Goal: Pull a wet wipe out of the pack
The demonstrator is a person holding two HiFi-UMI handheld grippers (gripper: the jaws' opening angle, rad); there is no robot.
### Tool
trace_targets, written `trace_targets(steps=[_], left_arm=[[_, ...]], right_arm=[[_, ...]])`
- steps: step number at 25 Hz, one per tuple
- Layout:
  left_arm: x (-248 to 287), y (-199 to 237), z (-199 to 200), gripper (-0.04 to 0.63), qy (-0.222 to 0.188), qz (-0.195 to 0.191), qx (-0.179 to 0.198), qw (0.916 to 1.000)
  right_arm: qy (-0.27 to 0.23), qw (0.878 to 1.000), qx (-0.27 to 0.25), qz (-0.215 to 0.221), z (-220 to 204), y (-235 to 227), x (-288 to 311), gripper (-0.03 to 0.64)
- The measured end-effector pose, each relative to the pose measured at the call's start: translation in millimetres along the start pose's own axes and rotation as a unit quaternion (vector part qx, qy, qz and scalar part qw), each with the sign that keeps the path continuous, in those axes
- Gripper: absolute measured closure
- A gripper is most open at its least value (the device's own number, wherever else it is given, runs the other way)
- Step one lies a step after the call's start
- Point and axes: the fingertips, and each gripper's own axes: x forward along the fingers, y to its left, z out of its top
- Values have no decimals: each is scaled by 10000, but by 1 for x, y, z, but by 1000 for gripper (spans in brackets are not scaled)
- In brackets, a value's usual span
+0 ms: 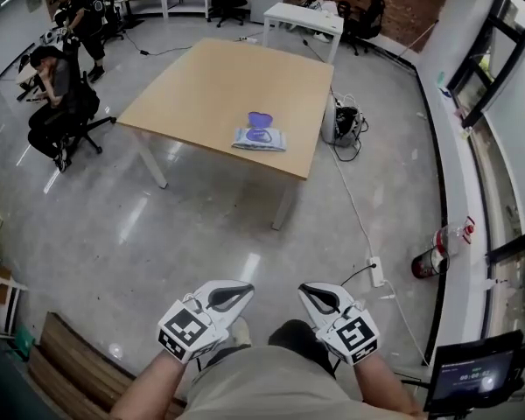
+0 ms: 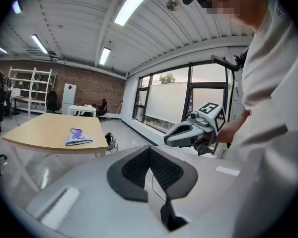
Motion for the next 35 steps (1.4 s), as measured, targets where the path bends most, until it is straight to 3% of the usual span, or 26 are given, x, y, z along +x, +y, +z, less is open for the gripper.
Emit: trace_targets(steps=[10, 26, 35], left_arm=[[23, 85, 0, 591, 43, 196, -173, 9996], [167, 214, 70, 591, 279, 855, -211, 9957], [216, 308, 82, 591, 273, 778, -274, 9962]], right_arm=[[47, 9998, 63, 176, 24, -46, 72, 607], [-162, 9963, -216, 822, 52, -227, 154, 607], [92, 9978, -57, 650, 46, -301, 220, 607]])
